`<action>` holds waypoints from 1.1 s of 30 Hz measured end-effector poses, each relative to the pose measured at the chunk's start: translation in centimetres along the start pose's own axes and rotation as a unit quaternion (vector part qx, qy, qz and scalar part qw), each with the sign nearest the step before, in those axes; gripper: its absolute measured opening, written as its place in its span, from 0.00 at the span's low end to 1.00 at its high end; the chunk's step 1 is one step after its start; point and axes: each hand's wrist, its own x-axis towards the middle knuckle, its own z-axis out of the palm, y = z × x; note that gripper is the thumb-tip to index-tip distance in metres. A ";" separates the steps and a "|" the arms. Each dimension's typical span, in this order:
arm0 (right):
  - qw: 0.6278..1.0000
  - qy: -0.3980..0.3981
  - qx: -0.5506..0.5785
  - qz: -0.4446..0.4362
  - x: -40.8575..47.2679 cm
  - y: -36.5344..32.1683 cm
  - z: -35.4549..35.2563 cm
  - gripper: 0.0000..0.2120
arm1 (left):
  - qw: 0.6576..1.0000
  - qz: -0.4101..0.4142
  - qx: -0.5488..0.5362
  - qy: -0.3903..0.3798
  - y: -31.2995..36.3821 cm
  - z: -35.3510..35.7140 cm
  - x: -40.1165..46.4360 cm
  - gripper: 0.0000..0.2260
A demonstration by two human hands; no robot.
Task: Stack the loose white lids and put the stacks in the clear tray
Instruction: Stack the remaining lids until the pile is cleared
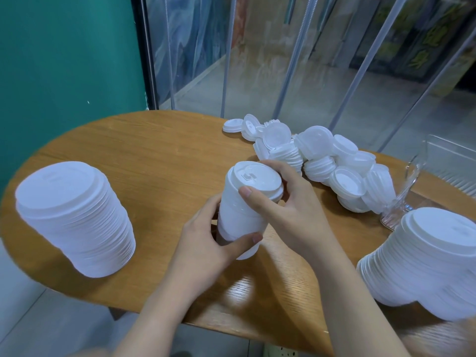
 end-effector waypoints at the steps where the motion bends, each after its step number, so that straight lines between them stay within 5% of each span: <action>1: 1.000 0.000 0.003 -0.001 0.0 0.0 0.0 0.30 | 1.000 0.001 0.002 0.001 0.0 0.0 0.0 0.29; 16: 0.999 -0.019 0.031 -0.029 0.1 1.2 -1.0 0.37 | 1.000 0.008 0.000 -0.001 -0.2 -0.2 0.1 0.28; 20: 0.997 0.003 0.059 -0.056 0.3 1.5 -1.9 0.31 | 1.000 0.012 0.003 0.000 -0.4 -0.1 0.1 0.29; 24: 0.988 0.130 0.068 -0.056 1.1 2.9 -3.4 0.26 | 1.000 0.015 0.011 0.000 -0.6 -0.2 0.2 0.28; 28: 0.950 0.283 -0.129 -0.043 2.5 7.5 -4.8 0.13 | 1.000 0.020 0.014 -0.001 -0.7 -0.1 0.1 0.28; 33: 0.927 0.330 -0.176 0.015 3.6 11.8 -5.1 0.19 | 1.000 0.011 0.012 -0.001 -1.0 0.1 0.1 0.29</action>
